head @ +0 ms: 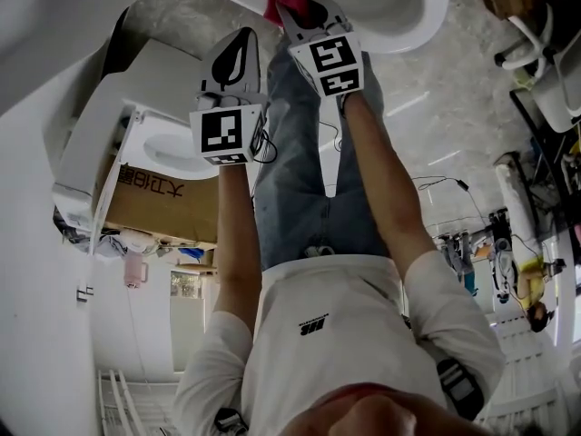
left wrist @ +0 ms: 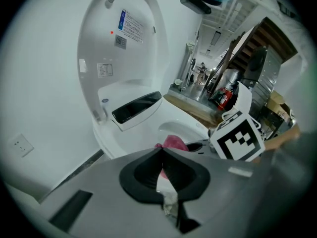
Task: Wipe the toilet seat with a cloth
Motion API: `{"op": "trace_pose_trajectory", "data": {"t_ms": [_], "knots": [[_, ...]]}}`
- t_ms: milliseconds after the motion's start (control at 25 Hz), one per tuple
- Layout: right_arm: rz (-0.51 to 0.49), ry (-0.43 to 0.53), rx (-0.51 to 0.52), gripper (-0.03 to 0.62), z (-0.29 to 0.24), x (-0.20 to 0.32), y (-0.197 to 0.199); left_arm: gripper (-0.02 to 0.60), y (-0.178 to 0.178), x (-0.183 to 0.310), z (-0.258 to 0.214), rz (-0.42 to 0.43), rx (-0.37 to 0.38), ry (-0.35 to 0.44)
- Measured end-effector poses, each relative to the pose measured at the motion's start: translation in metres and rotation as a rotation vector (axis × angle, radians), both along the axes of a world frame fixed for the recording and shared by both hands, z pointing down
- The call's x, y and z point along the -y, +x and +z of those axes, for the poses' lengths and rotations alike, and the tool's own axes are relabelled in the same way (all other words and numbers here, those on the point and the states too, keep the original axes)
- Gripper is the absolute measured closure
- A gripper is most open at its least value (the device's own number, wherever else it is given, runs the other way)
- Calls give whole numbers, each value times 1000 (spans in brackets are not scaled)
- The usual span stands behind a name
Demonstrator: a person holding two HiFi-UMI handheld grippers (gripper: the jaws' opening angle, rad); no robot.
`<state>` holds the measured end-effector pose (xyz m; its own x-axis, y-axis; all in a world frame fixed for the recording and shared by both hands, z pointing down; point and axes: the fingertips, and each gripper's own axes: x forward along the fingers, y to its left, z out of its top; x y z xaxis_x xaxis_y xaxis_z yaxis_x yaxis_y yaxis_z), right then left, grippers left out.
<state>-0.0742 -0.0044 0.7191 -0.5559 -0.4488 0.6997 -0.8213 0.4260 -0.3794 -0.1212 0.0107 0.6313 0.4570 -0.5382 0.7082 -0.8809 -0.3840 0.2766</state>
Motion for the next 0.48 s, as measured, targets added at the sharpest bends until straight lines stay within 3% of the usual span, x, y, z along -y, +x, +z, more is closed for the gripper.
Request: {"op": "trace_pose_trajectory", "data": {"t_ms": [480], "knots": [[-2,0,0,546,10,-6,-3,571,0,-21,5,11,9,-37]]}}
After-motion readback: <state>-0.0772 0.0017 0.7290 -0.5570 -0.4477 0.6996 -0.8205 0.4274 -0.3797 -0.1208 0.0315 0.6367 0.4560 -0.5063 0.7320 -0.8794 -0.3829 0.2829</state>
